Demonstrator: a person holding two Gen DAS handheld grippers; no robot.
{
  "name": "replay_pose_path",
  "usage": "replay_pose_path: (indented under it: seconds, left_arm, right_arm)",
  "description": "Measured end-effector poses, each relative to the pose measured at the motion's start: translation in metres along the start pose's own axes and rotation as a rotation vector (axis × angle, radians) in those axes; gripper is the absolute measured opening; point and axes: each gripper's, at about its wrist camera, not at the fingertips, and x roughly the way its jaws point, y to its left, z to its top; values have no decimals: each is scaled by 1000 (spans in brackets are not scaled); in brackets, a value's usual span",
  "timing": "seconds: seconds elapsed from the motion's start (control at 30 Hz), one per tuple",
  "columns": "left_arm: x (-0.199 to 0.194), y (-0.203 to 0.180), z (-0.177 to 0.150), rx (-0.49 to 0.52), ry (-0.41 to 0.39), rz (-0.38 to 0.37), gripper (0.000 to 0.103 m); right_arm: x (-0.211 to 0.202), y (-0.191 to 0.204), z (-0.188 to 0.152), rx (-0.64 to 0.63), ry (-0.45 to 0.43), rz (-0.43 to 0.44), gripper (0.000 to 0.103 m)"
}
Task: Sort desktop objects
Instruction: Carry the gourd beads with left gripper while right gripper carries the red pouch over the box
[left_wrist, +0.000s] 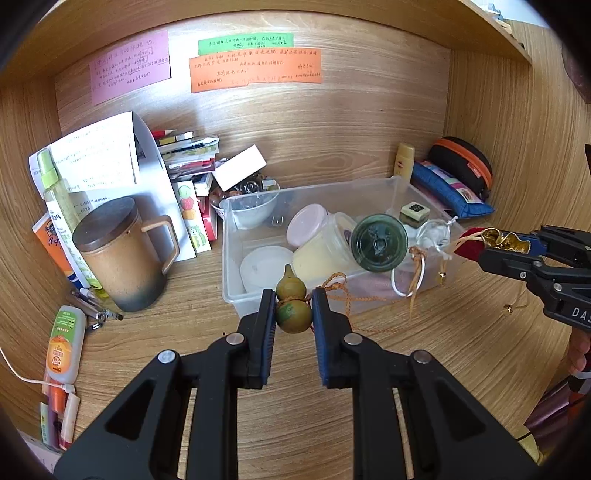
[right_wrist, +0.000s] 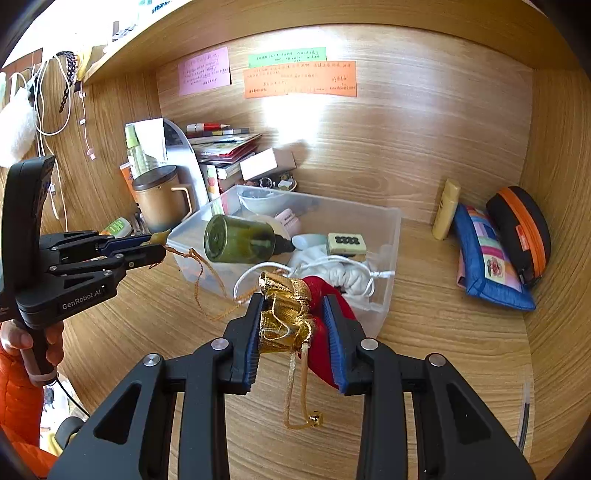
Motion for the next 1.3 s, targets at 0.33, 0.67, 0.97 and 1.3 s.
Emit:
replay_pose_path:
  seconds: [0.33, 0.67, 0.97, 1.3]
  left_arm:
    - [-2, 2, 17, 1, -31, -15, 19]
    - [9, 8, 30, -3, -28, -21, 19]
    - [31, 17, 42, -10, 0, -15, 19]
    - [64, 23, 45, -6, 57, -15, 19]
  right_arm:
    - [-1, -2, 21, -32, -35, -30, 28]
    - [14, -7, 46, -48, -52, -31, 28]
    - [38, -7, 59, -48, -44, -3, 28]
    - [70, -13, 60, -31, -1, 30, 29]
